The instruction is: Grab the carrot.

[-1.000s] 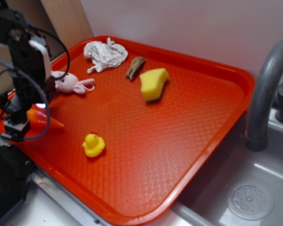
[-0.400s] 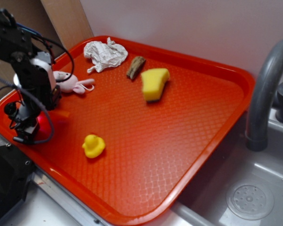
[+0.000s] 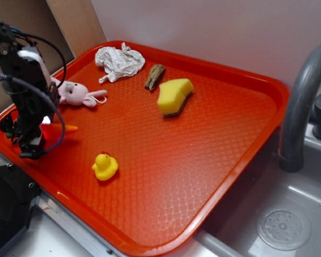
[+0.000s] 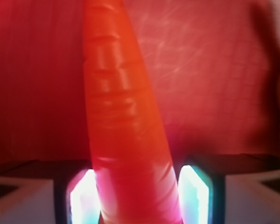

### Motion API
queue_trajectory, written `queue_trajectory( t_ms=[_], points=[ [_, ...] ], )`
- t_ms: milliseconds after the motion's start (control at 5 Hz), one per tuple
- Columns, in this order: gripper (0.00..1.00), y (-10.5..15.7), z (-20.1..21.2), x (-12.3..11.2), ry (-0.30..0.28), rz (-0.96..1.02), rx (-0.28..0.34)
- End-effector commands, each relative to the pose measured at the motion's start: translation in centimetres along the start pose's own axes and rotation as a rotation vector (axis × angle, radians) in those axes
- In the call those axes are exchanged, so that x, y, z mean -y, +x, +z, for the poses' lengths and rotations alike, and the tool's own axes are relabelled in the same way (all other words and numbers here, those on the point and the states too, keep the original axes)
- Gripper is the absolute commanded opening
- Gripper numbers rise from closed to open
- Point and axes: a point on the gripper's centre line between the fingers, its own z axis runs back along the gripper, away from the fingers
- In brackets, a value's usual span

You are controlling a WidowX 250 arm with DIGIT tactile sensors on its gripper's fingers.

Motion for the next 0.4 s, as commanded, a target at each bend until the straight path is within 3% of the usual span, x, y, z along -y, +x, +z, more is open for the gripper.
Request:
queue_trajectory(
  t_ms=[0,200],
  points=[
    [0.0,4.4,8.6,-2.4,-0.092,0.461,0.101],
    [0.0,6.3,12.8,-2.9,-0.115,0.654,0.159]
  ],
)
